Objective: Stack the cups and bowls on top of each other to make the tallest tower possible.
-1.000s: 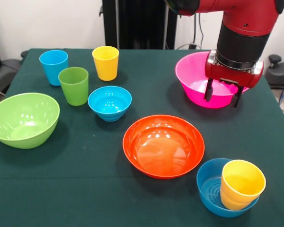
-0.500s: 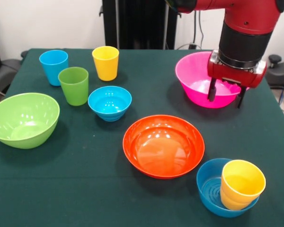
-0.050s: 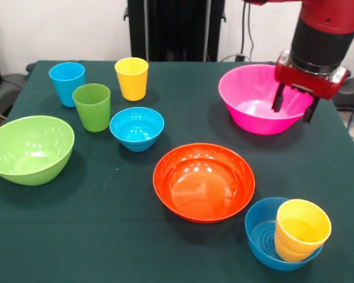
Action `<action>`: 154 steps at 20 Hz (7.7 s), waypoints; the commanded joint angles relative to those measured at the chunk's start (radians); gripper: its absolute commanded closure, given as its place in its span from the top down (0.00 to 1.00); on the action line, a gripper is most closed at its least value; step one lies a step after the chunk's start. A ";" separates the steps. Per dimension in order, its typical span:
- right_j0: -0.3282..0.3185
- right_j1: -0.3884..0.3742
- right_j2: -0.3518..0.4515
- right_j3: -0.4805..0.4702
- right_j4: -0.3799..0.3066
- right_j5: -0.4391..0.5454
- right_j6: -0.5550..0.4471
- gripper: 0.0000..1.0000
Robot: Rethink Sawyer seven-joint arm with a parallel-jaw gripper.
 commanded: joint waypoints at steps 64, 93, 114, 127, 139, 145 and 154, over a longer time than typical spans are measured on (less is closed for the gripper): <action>0.259 0.018 -0.237 0.177 0.303 -0.004 0.275 1.00; 0.320 0.251 -0.308 0.100 0.250 -0.149 0.248 1.00; 0.165 0.279 -0.247 -0.241 0.155 0.001 0.005 0.00; 0.109 0.369 -0.189 -0.568 0.063 0.292 -0.096 0.00; 0.091 0.354 -0.177 -0.648 0.069 0.478 -0.157 0.00; 0.077 0.335 -0.174 -0.660 0.083 0.565 -0.194 0.00; 0.079 0.322 -0.197 -0.724 0.069 0.650 -0.246 0.00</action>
